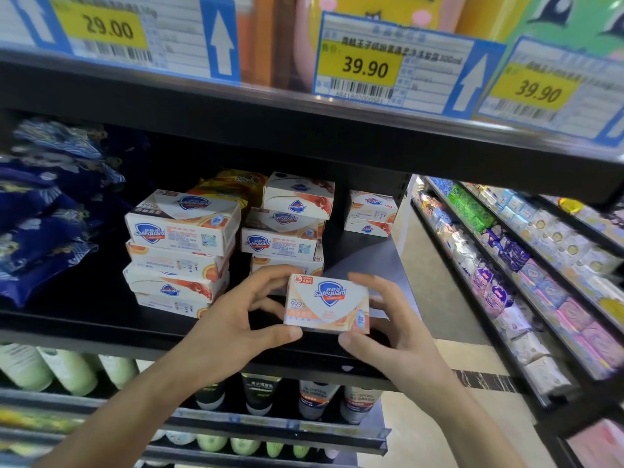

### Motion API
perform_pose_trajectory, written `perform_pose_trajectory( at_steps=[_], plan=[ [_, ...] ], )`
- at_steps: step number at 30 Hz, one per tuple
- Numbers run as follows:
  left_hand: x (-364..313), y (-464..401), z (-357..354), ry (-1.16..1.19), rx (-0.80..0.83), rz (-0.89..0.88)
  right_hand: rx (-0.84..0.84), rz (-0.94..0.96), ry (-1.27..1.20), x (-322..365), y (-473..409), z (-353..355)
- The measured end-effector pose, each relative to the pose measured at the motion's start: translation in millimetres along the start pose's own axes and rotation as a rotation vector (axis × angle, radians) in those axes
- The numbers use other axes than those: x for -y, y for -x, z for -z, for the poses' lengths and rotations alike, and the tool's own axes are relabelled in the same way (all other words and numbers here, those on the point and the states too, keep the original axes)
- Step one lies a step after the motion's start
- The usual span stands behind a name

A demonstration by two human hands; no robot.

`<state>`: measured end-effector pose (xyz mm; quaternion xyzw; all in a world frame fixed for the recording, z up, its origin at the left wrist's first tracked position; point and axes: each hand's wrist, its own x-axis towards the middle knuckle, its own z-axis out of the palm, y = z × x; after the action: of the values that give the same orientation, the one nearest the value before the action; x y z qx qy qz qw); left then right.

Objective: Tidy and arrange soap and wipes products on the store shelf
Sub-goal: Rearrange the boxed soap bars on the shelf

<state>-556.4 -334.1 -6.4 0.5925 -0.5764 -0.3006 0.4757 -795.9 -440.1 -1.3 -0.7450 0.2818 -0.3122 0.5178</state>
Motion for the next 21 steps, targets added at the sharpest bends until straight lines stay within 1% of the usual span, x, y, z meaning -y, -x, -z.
perform_pose_trajectory(
  at_steps=[2, 4, 7, 11, 13, 16, 18, 21],
  plan=[
    [-0.3, -0.1, 0.0, -0.003, -0.002, 0.001, 0.005, 0.064, 0.127, -0.9, -0.3, -2.1],
    [-0.4, -0.5, 0.8, -0.003, 0.000, 0.000, -0.040, 0.143, 0.246, -0.9, -2.1, -5.0],
    [-0.3, -0.9, 0.9, -0.005, 0.010, -0.007, -0.099, 0.201, 0.328, 0.1, -3.1, -3.7],
    [1.3, -1.4, 0.2, -0.014, -0.007, -0.009, -0.093, 0.192, 0.283, 5.5, -2.5, 5.1],
    [2.6, -1.2, 0.0, -0.046, -0.011, -0.021, -0.092, 0.184, 0.191, 12.0, -3.5, 9.4],
    [5.1, -0.9, -0.9, -0.105, -0.017, -0.027, -0.143, 0.173, 0.071, 31.5, -14.3, 14.9],
    [6.3, -0.9, -1.9, -0.167, -0.006, -0.025, -0.167, 0.195, 0.097, 47.8, -28.6, 14.0],
    [8.3, -0.7, -4.2, -0.299, -0.003, -0.043, -0.146, 0.229, 0.157, 67.4, -54.3, 4.6]
  ],
)
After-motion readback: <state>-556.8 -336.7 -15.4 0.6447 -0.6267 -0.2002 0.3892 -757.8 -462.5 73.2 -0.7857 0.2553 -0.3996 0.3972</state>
